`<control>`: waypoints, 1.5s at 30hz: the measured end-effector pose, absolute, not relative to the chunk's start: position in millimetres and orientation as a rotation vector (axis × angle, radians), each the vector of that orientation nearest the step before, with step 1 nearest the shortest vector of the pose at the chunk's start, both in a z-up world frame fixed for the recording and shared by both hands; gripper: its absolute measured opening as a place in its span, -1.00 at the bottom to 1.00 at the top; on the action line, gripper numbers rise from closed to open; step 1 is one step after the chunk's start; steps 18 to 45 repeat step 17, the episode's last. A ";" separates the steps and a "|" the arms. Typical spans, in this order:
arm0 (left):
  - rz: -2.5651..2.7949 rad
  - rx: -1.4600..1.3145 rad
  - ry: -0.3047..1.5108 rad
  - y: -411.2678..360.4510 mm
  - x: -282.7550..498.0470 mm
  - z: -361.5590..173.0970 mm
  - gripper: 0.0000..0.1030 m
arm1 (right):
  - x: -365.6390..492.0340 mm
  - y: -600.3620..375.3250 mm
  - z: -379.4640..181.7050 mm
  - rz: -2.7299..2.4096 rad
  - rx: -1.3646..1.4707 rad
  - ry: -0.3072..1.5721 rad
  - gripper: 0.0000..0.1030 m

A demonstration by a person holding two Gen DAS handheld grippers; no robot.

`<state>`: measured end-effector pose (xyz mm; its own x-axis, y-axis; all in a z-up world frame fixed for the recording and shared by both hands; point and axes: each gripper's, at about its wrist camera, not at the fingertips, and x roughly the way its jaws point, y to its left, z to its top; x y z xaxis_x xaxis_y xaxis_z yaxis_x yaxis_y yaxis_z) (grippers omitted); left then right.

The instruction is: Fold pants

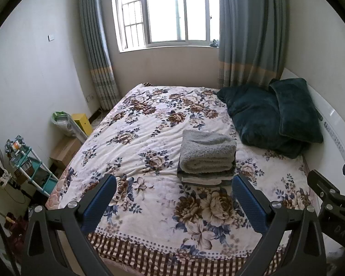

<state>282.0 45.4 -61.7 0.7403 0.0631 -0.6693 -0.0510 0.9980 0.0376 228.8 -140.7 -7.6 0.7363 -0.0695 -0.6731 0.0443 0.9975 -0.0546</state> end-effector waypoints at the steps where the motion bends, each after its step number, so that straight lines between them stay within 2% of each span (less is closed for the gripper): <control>1: 0.063 0.018 0.733 45.4 281.7 -61.9 1.00 | 228.0 -140.9 -7.7 -0.062 -0.034 0.741 0.96; 45: 0.057 0.009 0.715 45.3 275.4 -62.5 1.00 | 228.2 -140.2 -8.4 -0.051 -0.018 0.741 0.97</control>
